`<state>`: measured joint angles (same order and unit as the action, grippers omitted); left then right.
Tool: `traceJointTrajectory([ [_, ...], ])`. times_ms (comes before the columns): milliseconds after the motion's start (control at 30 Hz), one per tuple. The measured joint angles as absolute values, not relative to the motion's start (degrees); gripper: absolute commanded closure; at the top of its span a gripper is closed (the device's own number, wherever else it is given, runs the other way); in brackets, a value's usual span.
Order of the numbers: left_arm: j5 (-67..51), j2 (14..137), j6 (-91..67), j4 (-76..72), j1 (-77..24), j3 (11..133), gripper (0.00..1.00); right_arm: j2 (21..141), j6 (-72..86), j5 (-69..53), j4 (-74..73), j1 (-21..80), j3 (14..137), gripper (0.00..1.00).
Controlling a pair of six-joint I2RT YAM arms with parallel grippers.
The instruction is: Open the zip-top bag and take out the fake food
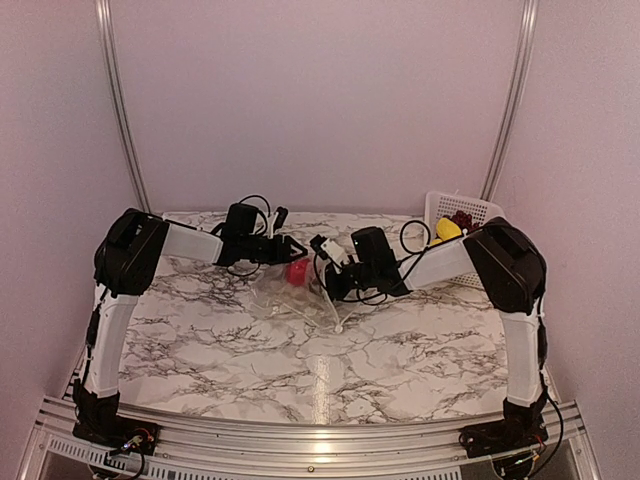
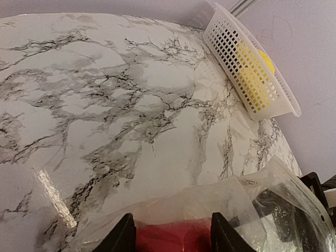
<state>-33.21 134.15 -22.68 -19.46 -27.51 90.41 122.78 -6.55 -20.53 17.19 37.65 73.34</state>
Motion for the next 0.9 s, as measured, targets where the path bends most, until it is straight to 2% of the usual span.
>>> traceJointTrajectory([
  [100,-34.48,134.15,-21.43,-18.94,-28.12,90.76,0.69,122.78,-7.66,-20.34,15.77,37.63,73.34,0.26],
  [233,-38.22,134.15,-19.22,-18.28,-28.42,91.13,0.79,122.78,-9.28,-20.43,15.38,37.58,73.34,0.19],
  [600,-46.50,134.15,-13.82,-13.63,-31.53,91.31,1.00,119.63,-13.34,-25.08,14.94,37.47,68.36,0.20],
  [833,-49.06,134.15,-12.43,-11.81,-32.60,91.77,1.00,119.02,-14.61,-28.25,14.94,37.50,67.20,0.21],
  [900,-49.52,134.15,-12.45,-11.64,-32.58,91.77,0.86,119.02,-14.72,-28.91,14.96,37.50,67.07,0.23],
])
